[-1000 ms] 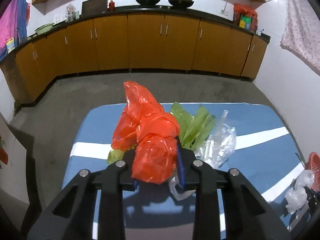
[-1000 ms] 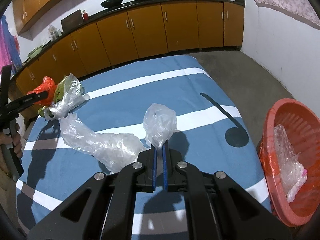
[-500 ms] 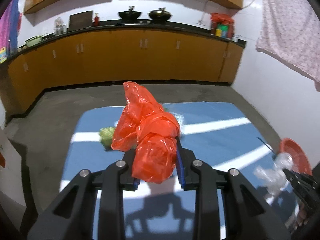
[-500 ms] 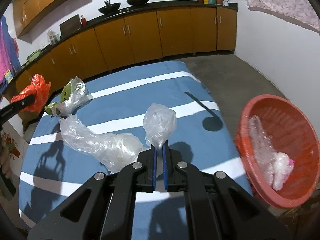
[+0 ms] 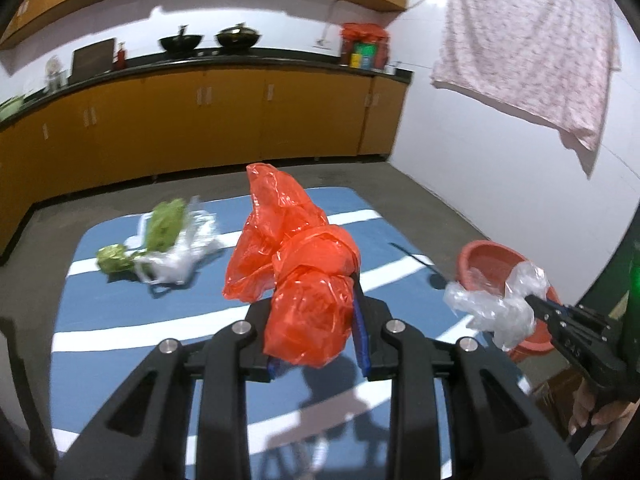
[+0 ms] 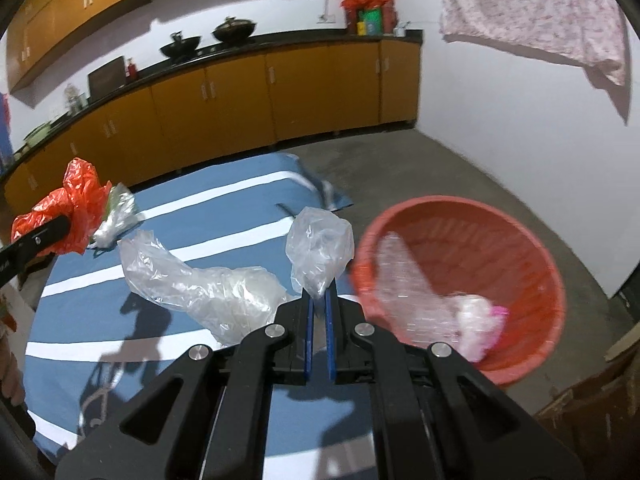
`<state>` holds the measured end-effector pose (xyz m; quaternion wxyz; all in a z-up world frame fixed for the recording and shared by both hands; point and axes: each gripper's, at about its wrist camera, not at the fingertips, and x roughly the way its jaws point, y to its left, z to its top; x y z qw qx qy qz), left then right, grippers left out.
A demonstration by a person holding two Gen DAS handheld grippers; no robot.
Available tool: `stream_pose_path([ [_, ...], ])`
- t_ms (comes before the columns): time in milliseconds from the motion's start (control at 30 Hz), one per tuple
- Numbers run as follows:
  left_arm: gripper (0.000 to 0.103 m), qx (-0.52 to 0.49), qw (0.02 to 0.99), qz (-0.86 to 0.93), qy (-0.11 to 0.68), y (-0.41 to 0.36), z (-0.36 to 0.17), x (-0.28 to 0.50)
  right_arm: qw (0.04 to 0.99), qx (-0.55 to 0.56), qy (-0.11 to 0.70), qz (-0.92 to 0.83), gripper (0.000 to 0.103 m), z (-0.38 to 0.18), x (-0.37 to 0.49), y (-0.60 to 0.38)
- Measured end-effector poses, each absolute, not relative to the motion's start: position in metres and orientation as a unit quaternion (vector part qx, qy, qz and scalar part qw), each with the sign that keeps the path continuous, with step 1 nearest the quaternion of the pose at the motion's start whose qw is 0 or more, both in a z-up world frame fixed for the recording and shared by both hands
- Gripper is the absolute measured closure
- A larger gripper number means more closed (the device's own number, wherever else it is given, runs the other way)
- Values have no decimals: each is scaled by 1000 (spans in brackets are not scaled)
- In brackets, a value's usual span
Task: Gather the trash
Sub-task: 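Carry the red bag in the left tool and clear bag in the right tool over the basket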
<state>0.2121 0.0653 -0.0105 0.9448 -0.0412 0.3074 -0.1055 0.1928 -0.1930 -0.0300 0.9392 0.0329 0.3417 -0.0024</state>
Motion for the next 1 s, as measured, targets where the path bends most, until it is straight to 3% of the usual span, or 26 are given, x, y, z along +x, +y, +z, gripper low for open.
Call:
stream_pose_path([
  [700,74,-11,926,-206,316,-69,-24,214,941,-29,289,-173,98,-19,165,-286],
  [1000,74,-9,913,-250,323,-117,-34,224,938,10,287,-194,98,-21,168,-320],
])
